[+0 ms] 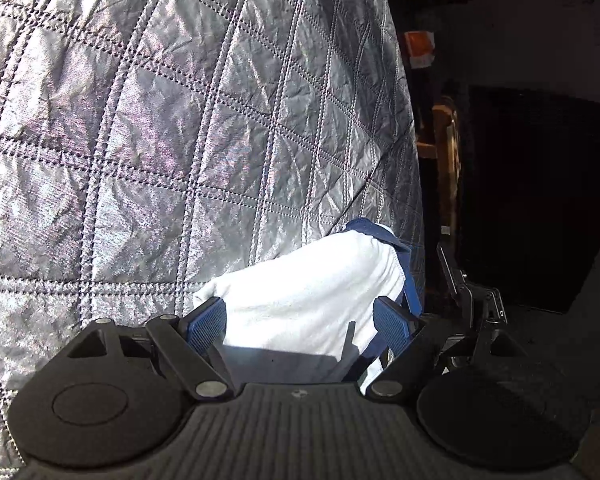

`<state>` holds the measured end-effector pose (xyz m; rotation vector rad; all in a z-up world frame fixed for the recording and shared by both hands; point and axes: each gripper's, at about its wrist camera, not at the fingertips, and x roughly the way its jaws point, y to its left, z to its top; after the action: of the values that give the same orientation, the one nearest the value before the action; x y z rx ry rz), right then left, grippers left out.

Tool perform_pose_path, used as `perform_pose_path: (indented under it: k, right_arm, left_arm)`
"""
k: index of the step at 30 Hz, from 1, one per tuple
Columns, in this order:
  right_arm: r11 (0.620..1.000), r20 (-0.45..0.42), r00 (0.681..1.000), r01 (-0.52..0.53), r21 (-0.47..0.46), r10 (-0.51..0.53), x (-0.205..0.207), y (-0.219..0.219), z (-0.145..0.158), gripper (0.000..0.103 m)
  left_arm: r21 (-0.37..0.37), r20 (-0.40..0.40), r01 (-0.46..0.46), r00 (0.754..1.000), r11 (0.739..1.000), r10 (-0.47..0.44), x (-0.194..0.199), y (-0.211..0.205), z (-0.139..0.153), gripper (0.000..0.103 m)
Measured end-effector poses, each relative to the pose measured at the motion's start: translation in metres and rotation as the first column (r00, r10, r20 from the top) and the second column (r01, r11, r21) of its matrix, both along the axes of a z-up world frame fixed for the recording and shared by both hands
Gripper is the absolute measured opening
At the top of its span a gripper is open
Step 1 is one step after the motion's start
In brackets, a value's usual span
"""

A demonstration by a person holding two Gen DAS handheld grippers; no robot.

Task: Fold clothes

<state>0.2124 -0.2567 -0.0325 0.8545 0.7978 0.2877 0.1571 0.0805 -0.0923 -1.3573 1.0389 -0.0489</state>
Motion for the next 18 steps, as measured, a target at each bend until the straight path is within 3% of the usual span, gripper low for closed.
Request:
perform_pose_path:
  k: [1,3,4,7,10,14,18]
  right_arm:
    - [1.0,0.016,1.0,0.0,-0.026,0.0,-0.011,-0.006,0.004,0.061]
    - [0.993,0.017,0.997,0.068,0.095,-0.069,-0.052,-0.023,0.006,0.07]
    - [0.974,0.014,0.994,0.1,0.203,-0.105,-0.077,-0.031,0.002,0.073]
    - [0.934,-0.012,0.994,0.103,0.342,-0.105,-0.147,-0.025,-0.008,0.073]
    - [0.941,-0.093,0.992,0.111,0.319,-0.085,-0.19,0.0,-0.024,0.073]
    - [0.901,-0.223,0.97,0.178,0.396,-0.094,-0.2,0.027,-0.056,0.073]
    - [0.857,-0.289,0.94,0.295,0.423,-0.181,-0.2,0.044,-0.074,0.074]
  left_arm:
    - [-0.005,-0.006,-0.003,1.0,1.0,0.003,0.0,0.001,0.0,0.078]
    - [-0.016,-0.022,-0.012,1.0,1.0,0.011,-0.003,0.004,0.002,0.078]
    - [-0.021,-0.029,-0.016,0.999,1.0,0.015,-0.005,0.007,0.004,0.078]
    - [-0.015,-0.033,-0.024,0.999,1.0,0.024,0.002,0.01,0.004,0.078]
    - [0.088,-0.01,0.002,1.0,0.996,-0.001,0.009,0.013,0.014,0.079]
    - [0.186,0.024,-0.003,1.0,0.982,-0.002,0.016,0.018,0.025,0.08]
    - [0.177,0.027,0.006,1.0,0.984,-0.011,0.023,0.025,0.018,0.083]
